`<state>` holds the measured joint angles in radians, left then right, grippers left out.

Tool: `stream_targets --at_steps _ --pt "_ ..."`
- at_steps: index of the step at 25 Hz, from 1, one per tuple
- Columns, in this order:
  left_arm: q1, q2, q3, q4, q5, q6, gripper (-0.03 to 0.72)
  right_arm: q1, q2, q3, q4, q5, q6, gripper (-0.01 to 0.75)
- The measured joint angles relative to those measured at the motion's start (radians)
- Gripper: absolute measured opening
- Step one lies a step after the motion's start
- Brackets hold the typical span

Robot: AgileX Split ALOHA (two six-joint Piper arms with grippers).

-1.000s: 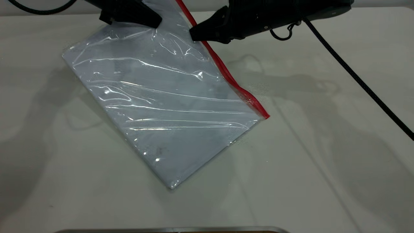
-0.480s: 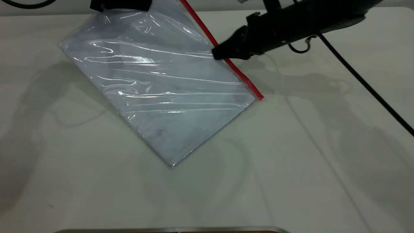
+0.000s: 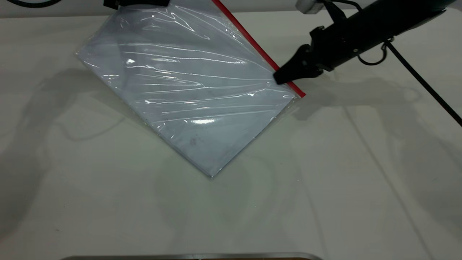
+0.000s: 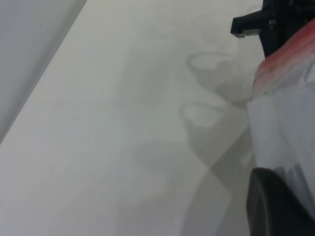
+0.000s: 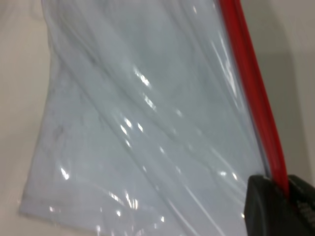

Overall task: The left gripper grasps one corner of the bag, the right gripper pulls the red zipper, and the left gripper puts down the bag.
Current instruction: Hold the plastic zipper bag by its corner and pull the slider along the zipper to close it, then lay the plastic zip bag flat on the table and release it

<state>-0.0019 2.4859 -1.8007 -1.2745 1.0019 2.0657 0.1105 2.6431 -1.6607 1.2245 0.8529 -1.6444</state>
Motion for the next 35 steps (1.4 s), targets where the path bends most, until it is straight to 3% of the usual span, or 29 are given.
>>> stream_targets --at_steps 6,14,17,23,28,31,35 --pt "0.004 0.0 0.0 -0.007 -0.021 -0.001 0.053 -0.022 0.005 0.001 -0.106 -0.01 0.021 0.041" --pt "0.009 0.0 0.0 -0.014 -0.027 -0.001 0.053 -0.024 0.007 0.001 -0.073 -0.019 0.048 0.062" --pt "0.02 0.0 0.0 -0.028 -0.047 -0.014 0.053 -0.031 0.005 0.004 -0.065 -0.053 0.051 0.139" --pt "0.017 0.029 0.001 -0.042 -0.068 -0.105 0.053 -0.037 -0.105 0.011 -0.065 -0.045 0.06 0.394" --pt "-0.03 0.088 0.026 -0.048 -0.098 -0.241 0.066 -0.037 -0.288 0.012 -0.065 0.087 0.16 0.427" --pt "-0.062 0.114 0.03 -0.047 -0.133 -0.318 0.12 -0.037 -0.406 0.012 -0.066 0.204 0.246 0.409" --pt "-0.075 0.108 0.03 -0.044 -0.145 -0.401 0.312 -0.037 -0.577 0.013 -0.076 0.32 0.343 0.394"
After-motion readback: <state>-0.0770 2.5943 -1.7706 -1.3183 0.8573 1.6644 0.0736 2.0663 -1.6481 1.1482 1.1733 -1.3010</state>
